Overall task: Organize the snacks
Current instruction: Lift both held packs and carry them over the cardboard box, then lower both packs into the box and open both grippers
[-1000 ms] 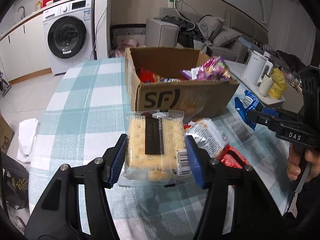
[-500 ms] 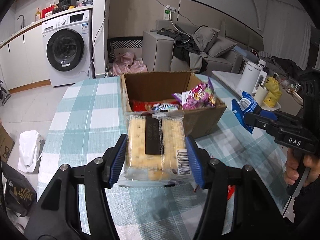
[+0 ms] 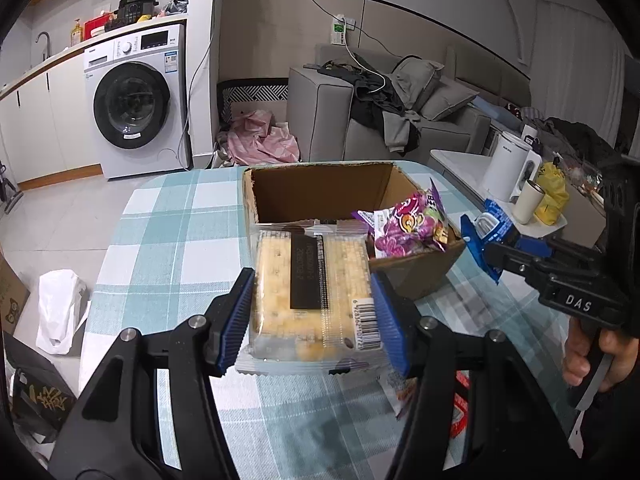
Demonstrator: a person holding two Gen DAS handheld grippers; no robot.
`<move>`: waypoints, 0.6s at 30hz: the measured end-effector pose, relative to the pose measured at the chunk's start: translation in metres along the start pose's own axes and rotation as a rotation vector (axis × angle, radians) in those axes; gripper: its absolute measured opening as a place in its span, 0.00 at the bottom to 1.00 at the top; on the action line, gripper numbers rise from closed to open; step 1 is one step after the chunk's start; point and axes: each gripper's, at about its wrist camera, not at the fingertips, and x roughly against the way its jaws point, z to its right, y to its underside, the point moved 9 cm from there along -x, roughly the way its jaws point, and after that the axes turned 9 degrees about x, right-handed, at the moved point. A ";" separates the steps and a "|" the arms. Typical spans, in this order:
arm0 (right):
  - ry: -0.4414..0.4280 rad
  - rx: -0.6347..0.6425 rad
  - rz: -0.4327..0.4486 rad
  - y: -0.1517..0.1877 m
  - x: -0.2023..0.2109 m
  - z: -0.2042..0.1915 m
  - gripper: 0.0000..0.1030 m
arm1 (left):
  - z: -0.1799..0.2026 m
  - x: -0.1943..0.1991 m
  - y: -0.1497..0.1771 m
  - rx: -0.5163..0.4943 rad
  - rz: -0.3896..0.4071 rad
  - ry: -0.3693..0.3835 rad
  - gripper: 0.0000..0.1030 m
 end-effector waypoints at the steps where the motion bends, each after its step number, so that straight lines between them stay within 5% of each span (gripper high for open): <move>1: 0.002 -0.011 0.000 -0.001 -0.002 0.002 0.46 | 0.000 -0.002 -0.003 -0.001 0.003 -0.003 0.53; 18: -0.021 -0.054 -0.008 -0.021 -0.044 -0.004 0.46 | 0.003 -0.036 -0.032 0.003 0.013 0.007 0.53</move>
